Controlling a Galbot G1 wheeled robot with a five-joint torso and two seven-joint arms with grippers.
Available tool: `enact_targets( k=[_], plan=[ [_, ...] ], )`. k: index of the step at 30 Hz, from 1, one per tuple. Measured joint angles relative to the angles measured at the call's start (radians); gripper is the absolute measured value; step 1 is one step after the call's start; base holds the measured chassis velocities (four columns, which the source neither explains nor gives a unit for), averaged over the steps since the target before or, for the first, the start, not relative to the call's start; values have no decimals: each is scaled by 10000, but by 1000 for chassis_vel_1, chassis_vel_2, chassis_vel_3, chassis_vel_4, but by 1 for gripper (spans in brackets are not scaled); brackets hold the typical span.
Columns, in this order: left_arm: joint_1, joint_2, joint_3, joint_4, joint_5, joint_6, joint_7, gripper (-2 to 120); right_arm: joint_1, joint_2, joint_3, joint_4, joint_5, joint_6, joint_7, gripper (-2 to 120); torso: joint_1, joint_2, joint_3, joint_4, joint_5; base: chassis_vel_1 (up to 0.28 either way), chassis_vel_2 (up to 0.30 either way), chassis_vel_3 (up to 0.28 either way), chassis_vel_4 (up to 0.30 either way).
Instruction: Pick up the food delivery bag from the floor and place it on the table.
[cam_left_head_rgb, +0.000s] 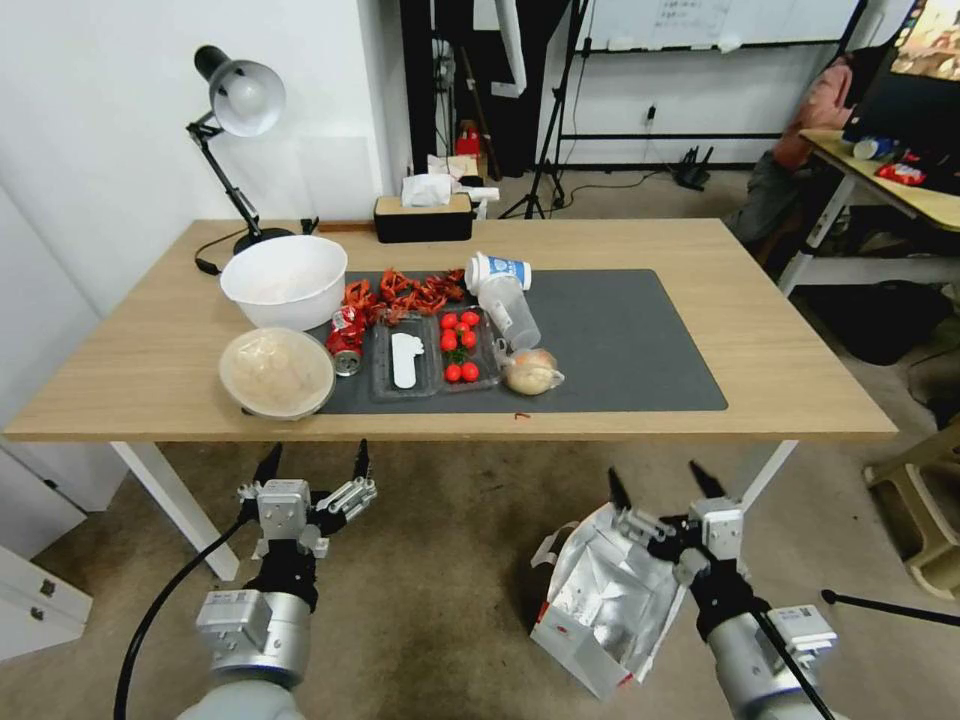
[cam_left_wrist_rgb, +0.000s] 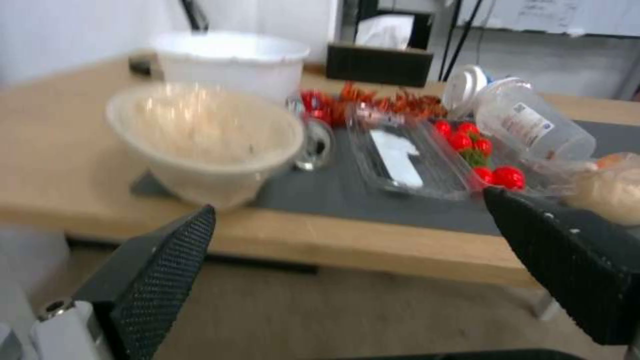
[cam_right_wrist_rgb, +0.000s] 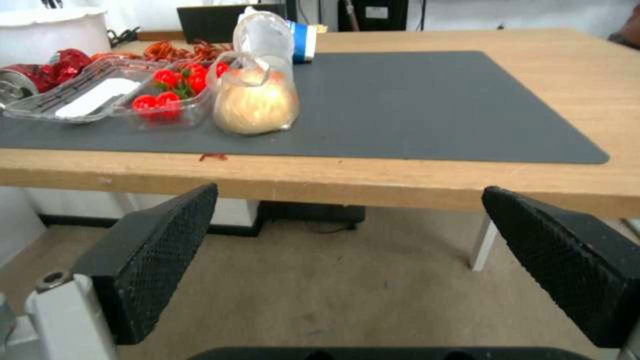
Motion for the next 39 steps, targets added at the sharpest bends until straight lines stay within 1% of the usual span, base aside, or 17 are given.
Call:
enact_targets(
  k=[2, 5, 10, 13, 14, 17, 18, 21, 25, 39],
  plan=[
    [31, -25, 227, -13, -187, -7, -231, 100, 19, -6, 35, -67, 7, 49, -49, 100, 0, -1, 0, -1, -1, 0, 0, 0, 0],
    [106, -19, 335, 0, -267, -173, -287, 100, 40, -43, 56, -104, 21, 147, -75, 100, 0, 0, 0, 0, -1, 0, 0, 0, 0],
    [263, 0, 382, -2, -249, -330, -259, 100, 27, -42, 50, -44, 109, 206, -58, 100, 0, 0, 0, 0, -2, 0, 0, 0, 0],
    [300, 4, 398, 61, -252, -682, -160, 100, 35, -47, 54, -33, 197, 300, -98, 100, 0, 0, 0, 0, -2, 0, 0, 0, 0],
    [300, 4, 398, 61, -252, -682, -160, 100, 35, -47, 54, -33, 197, 300, -98, 100, 0, 0, 0, 0, -2, 0, 0, 0, 0],
    [306, 4, 376, 170, -269, -1092, -47, 100, 95, -92, 75, -141, 404, 554, -289, 100, 0, 0, 0, 0, -2, 0, 0, 0, 0],
    [306, 4, 376, 170, -269, -1092, -47, 100, 95, -92, 75, -141, 404, 554, -289, 100, 0, 0, 0, 0, -2, 0, 0, 0, 0],
    [330, 16, 325, 268, -304, -1445, 104, 100, 204, -157, 164, -396, 627, 932, -545, 100, 0, 0, 0, 0, -2, 0, 0, 0, 0],
    [378, -3, 297, 327, -304, -1542, 154, 100, 261, -229, 202, -570, 730, 1148, -668, 100, 0, 0, 0, 0, -2, 0, 0, 0, 0],
    [406, -39, 312, 356, -516, -1656, 187, 100, 319, -250, 227, -732, 610, 1300, -651, 100, 0, -1, 0, 0, -2, 0, 0, 0, 0]
  ],
)
